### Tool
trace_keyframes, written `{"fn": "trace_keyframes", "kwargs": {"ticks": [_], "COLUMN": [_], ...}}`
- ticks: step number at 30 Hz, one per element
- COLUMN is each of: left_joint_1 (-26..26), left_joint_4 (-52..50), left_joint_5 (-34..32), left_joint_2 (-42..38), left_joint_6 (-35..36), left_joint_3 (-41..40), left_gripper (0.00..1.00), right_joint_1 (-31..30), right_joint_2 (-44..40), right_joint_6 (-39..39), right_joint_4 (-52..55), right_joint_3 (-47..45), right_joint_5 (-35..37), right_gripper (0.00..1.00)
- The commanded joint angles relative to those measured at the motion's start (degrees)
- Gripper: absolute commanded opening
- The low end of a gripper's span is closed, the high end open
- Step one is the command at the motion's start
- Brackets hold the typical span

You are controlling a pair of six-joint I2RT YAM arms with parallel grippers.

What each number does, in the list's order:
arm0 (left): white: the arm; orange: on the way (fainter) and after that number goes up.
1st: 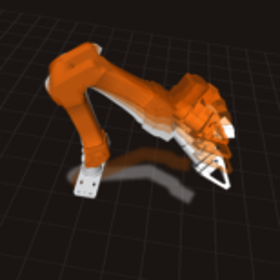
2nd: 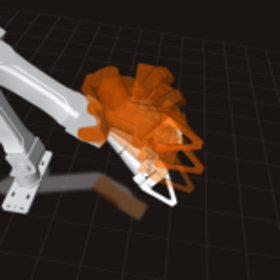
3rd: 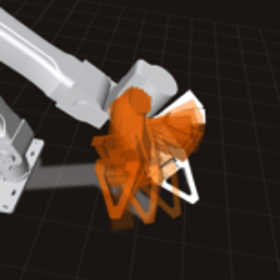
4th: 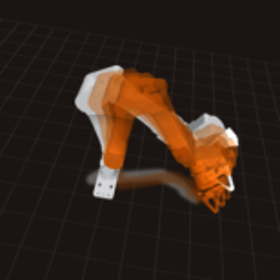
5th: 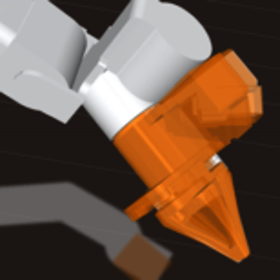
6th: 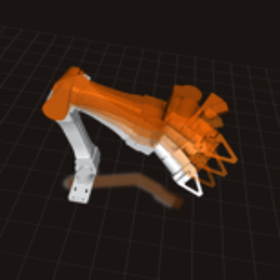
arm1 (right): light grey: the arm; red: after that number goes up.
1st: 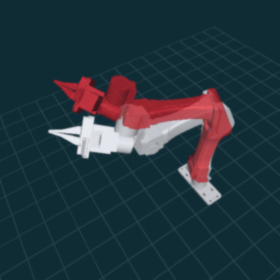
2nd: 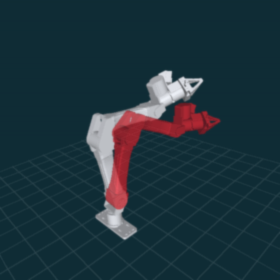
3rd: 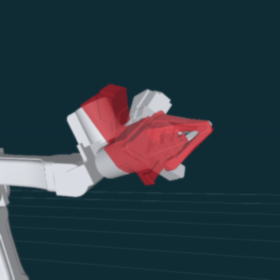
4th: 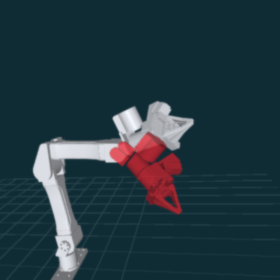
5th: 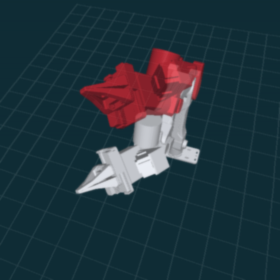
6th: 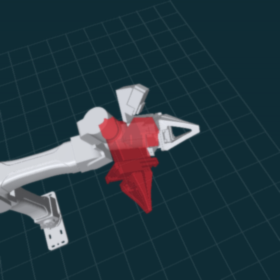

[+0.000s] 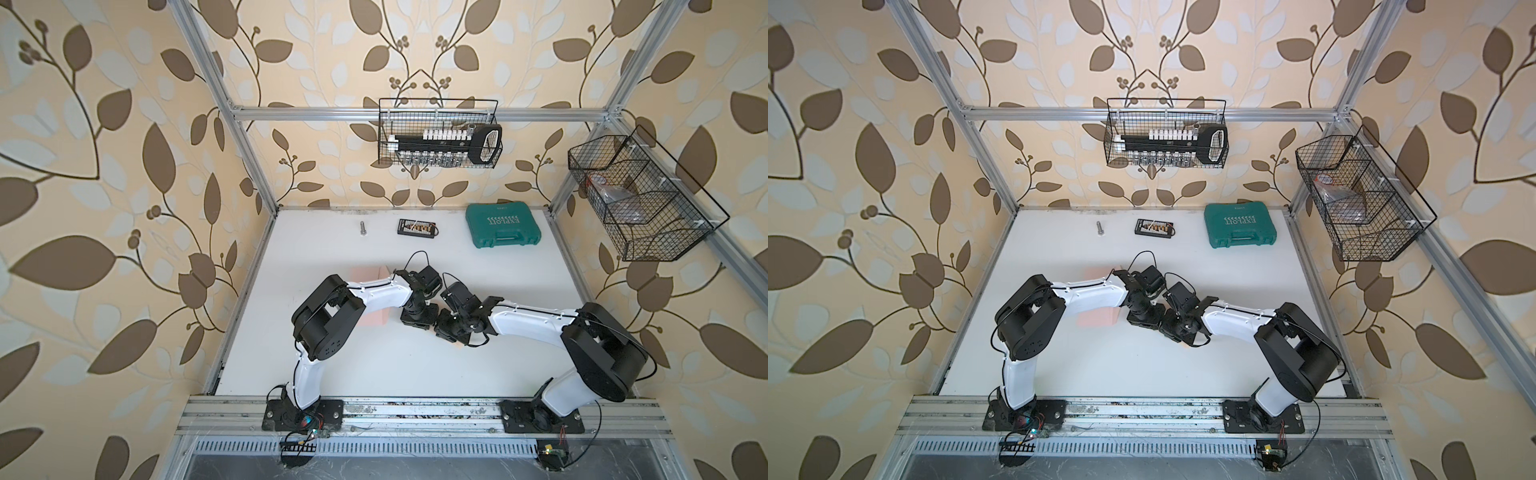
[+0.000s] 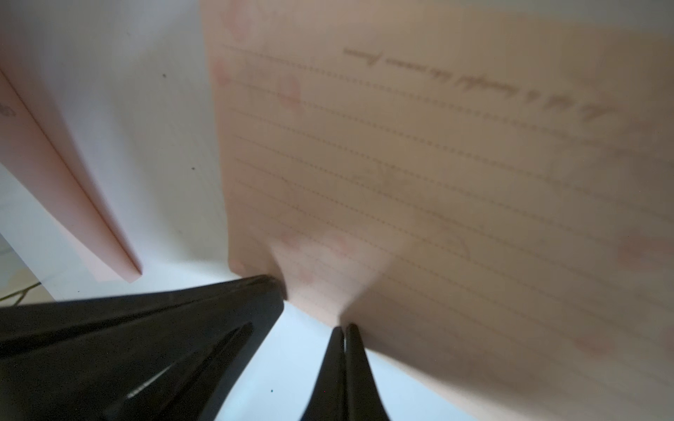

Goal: Fold the letter paper in half and place it into the envelope
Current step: Fold the letter paper at the center of the board.

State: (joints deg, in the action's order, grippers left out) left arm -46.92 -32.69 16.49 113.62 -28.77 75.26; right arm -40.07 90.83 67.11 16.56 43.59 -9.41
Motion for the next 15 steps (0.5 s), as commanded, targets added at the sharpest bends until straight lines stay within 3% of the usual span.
{"fn": "trace_keyframes", "kwargs": {"ticks": [1,15], "left_joint_1": [-1.2,-0.6], "left_joint_4": [-3.9,-5.7], "left_joint_5": [-1.1,-2.5], "left_joint_2": [4.3,5.4], "left_joint_6": [-0.2,0.4], "left_joint_3": [-3.1,-2.5], "left_gripper": [0.05,0.04], "right_joint_1": [-0.1,1.4], "right_joint_2": [0.8,-8.8], "right_joint_6": [0.8,1.0], "right_joint_4": [-0.7,5.2], "right_joint_3": [-1.6,-10.3], "right_joint_5": [1.6,2.9], "right_gripper": [0.0,0.0]}}
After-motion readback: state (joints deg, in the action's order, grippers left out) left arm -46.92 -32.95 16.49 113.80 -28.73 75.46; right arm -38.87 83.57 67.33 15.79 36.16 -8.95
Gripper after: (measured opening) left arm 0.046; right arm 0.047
